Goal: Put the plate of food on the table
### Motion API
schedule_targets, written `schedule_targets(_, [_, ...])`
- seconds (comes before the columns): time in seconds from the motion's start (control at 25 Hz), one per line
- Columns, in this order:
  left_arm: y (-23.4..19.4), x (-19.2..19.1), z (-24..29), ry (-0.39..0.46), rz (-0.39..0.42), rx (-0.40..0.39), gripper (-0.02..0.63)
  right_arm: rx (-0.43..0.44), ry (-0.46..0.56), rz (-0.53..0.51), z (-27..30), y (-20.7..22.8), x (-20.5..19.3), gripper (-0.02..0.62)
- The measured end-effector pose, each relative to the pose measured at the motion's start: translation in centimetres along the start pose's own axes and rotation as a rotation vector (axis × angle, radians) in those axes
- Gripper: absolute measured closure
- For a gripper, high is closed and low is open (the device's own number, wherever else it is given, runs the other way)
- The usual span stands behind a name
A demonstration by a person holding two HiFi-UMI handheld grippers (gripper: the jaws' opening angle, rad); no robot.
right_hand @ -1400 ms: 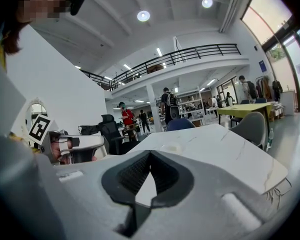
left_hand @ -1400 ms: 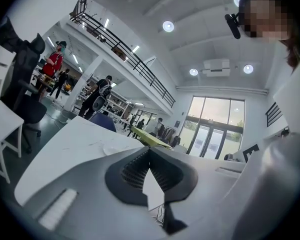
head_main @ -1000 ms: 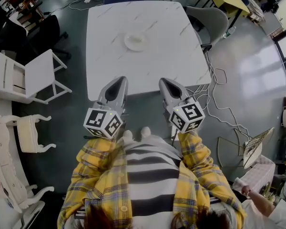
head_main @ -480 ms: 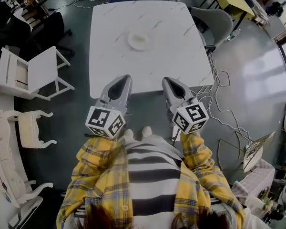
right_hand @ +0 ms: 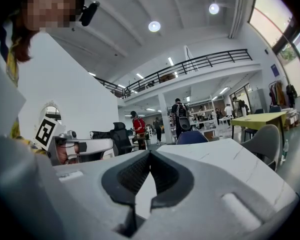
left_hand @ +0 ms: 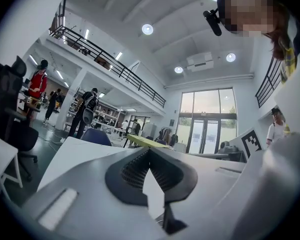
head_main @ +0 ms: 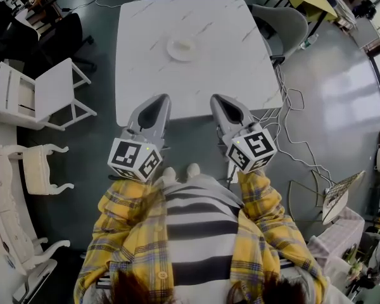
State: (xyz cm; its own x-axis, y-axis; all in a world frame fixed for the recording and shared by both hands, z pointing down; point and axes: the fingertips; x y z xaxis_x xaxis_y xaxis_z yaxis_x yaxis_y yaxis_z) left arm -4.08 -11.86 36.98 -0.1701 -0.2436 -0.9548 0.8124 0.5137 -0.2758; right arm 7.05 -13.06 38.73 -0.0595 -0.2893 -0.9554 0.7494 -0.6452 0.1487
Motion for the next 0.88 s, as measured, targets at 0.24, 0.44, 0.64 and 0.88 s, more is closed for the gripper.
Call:
schedule_targets(0.24, [0.1,0.1,0.0,0.004,-0.004,-0.003,0.611,-0.001,0.008,-0.004,-0.3,-0.1,0.3,0.597])
schedule_targets(0.44, [0.3,0.1,-0.1,0.006,-0.001,-0.009,0.611,-0.007,0.013,-0.023,-0.5,-0.3,0.4,0.597])
schedule_targets(0.64, [0.4,0.3,-0.2,0.012,0.0,-0.013,0.611,-0.008,0.022,-0.033,-0.6,-0.5,0.8,0.597])
schedule_targets(0.88, [0.4,0.8,-0.3,0.022,-0.001,-0.018,0.611,-0.017,0.034,-0.058,-0.8,-0.8,1.5,0.597])
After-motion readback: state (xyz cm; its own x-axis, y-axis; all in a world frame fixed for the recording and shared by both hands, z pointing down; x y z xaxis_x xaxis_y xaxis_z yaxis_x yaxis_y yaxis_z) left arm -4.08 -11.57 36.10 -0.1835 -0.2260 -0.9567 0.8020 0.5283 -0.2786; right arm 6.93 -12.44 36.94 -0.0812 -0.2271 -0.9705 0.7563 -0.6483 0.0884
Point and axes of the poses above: the fingertips, and each gripper's own axes: z forward along the fingers, y to its right, x out of its top, and after that the axes turned 9 degrees about -y, right-handed
